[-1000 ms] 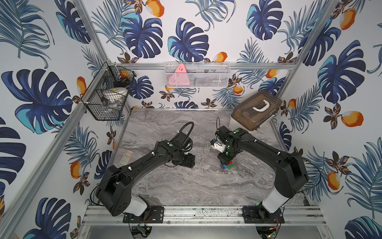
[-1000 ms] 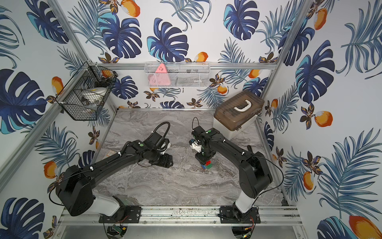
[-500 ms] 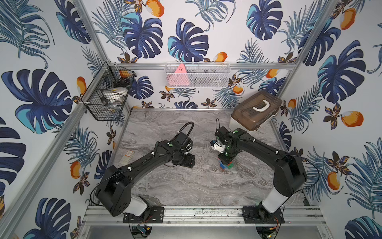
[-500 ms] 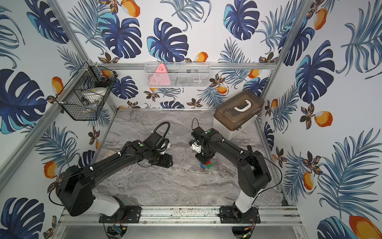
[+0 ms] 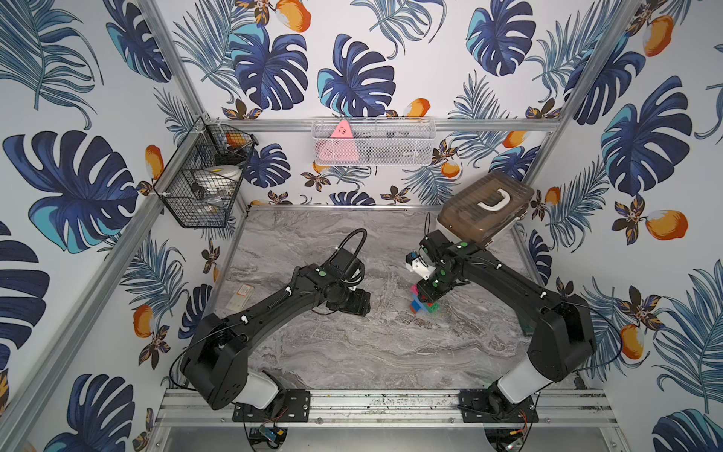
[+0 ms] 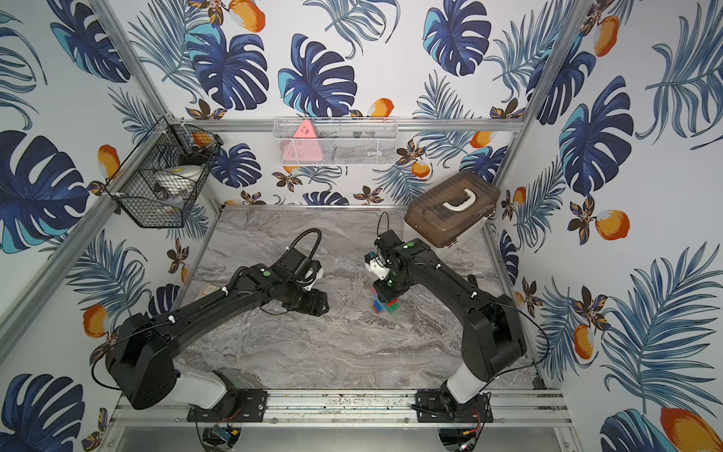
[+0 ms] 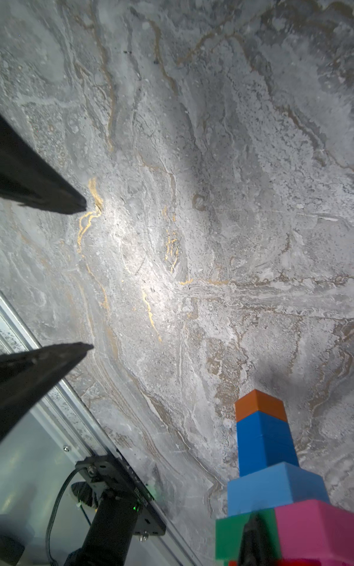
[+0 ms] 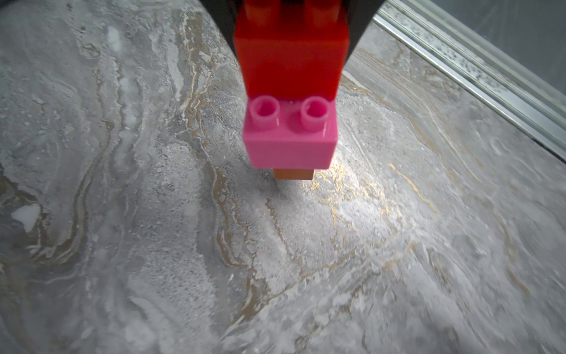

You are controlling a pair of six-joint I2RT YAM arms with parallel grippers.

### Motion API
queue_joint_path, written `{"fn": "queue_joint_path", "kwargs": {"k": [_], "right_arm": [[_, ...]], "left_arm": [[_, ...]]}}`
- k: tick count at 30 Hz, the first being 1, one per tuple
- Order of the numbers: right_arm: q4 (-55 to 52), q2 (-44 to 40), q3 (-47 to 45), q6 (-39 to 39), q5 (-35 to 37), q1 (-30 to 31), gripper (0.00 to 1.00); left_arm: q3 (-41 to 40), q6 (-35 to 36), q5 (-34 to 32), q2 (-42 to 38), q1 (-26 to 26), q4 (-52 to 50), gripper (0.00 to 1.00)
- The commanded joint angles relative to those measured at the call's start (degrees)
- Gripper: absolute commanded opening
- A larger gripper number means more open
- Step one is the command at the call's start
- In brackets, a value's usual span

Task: Assemble a spoon with lego
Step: Pick up the lego brick from the center of the board, then place the lego brick at the center of the board.

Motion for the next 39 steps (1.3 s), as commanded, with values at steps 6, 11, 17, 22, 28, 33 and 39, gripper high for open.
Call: {"fn": "queue_joint_path", "kwargs": {"k": [6,11,17,22,28,33,39], "right_arm": [[30.19,-0.87,-9.15,14.24,-24.58,-1.31,0.23],[51.63,1.57,-15.38,24.79,-33.37,-1.76,0.22],[78.44,8.47,-19.62,37.88,-41.47,-1.86,0.23],[107.3,17.85,-22.36,54.23,-45.61,-2.47,0.23],[134.16,30.87,-21.63,71.36,-46.81,-2.83,0.26],[142.37,37.99,-19.43,76.81,-46.52,-2.82,0.26],[142.32,42.35,-18.05,77.31,-46.45,-3.0,0.26]], "left_arm": [[2.8,1.75,3.93,-3.76,6.54,-3.11,0.73],[3.78,2.88,5.2,-5.12,9.89,-5.04,0.73],[4.4,2.53,5.29,-5.4,10.98,-5.51,0.73],[5.18,2.77,4.85,-4.93,11.72,-6.11,0.73],[6.25,2.97,4.6,-3.69,12.39,-6.34,0.73],[6.59,2.93,4.41,-2.61,12.69,-5.99,0.73],[6.7,3.06,4.49,-1.1,12.96,-4.98,0.73]]}}
